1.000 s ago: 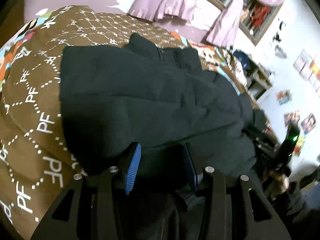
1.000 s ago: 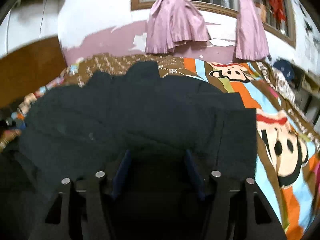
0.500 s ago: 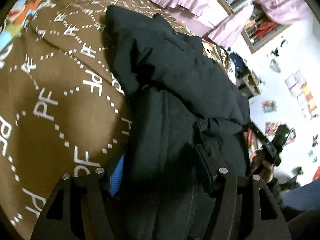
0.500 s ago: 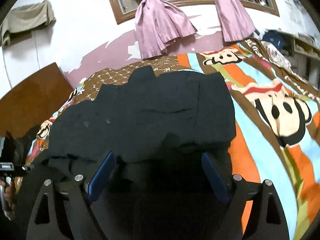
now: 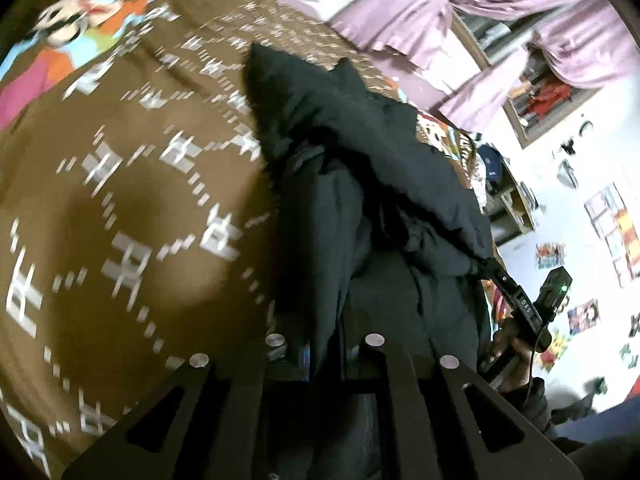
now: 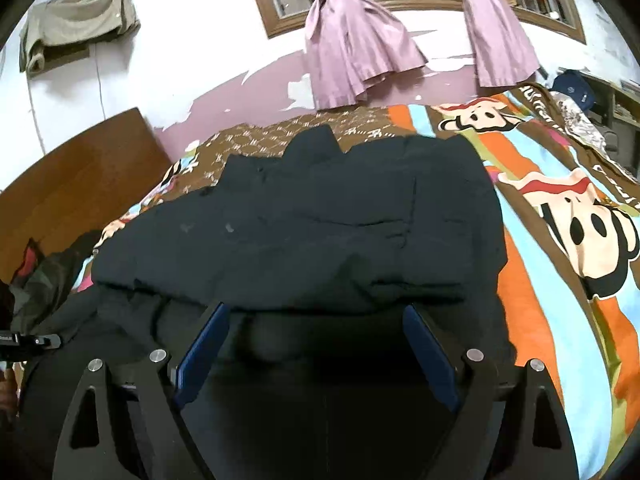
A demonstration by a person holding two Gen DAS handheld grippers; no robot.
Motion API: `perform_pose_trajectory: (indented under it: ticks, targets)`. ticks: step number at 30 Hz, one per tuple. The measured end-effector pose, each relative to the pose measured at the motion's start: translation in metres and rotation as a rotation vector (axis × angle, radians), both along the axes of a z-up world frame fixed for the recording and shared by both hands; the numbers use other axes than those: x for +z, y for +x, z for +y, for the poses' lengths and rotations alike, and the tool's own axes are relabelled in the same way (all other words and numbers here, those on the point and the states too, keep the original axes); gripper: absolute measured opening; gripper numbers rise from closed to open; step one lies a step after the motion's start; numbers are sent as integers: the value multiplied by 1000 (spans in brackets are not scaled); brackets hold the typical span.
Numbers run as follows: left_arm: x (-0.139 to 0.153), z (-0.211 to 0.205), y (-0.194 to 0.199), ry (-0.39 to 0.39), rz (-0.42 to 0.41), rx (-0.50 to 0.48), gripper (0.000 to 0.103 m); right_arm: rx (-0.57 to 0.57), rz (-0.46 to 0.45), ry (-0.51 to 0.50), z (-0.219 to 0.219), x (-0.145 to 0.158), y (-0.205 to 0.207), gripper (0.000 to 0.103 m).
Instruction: Fold large clothes
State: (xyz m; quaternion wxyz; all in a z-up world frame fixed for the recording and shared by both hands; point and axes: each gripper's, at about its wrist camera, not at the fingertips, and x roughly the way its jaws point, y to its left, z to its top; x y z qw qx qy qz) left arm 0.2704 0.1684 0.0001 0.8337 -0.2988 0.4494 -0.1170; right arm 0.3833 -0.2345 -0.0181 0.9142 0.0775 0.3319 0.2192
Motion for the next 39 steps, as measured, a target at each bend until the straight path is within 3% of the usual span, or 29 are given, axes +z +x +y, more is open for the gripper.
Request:
perform_pose_trajectory:
  ticks: [3, 6, 9, 12, 13, 15, 18, 22, 26, 29, 31, 34, 39]
  targets:
    - [-6, 9, -6, -26, 16, 25, 6, 10, 1, -4, -3, 0, 2, 87]
    - [-1, 5, -1, -22, 1, -17, 6, 8, -17, 1, -8, 4, 5, 87]
    - [11, 5, 3, 21, 7, -51, 11, 20, -21, 17, -13, 11, 16, 87]
    - [21, -4, 8, 89, 8, -62, 22, 30, -20, 8, -12, 19, 35, 88]
    - [27, -4, 10, 112, -11, -59, 26, 36, -19, 7, -11, 22, 41, 89]
    - [39, -1, 11, 137, -62, -39, 46, 50, -16, 6, -10, 28, 59, 90]
    - [62, 3, 27, 159, -138, -4, 56, 66, 17, 5, -7, 37, 88, 90]
    - [85, 3, 65, 252, -204, -14, 59, 145, 73, -79, 6, 60, 116, 90]
    - [100, -6, 114, 270, -241, -25, 59, 206, 45, -233, 12, 81, 115, 90]
    - [100, -14, 147, 287, -250, -39, 59, 204, 35, -294, 13, 89, 120, 90]
    - [94, -18, 175, 307, -250, -52, 59, 193, 58, -277, 14, 90, 134, 90]
    - [78, -28, 219, 337, -237, -61, 60, 161, 107, -140, 18, 80, 177, 90]
    - [41, -38, 286, 340, -131, 3, 60, 37, 177, -9, 30, 45, 246, 90]
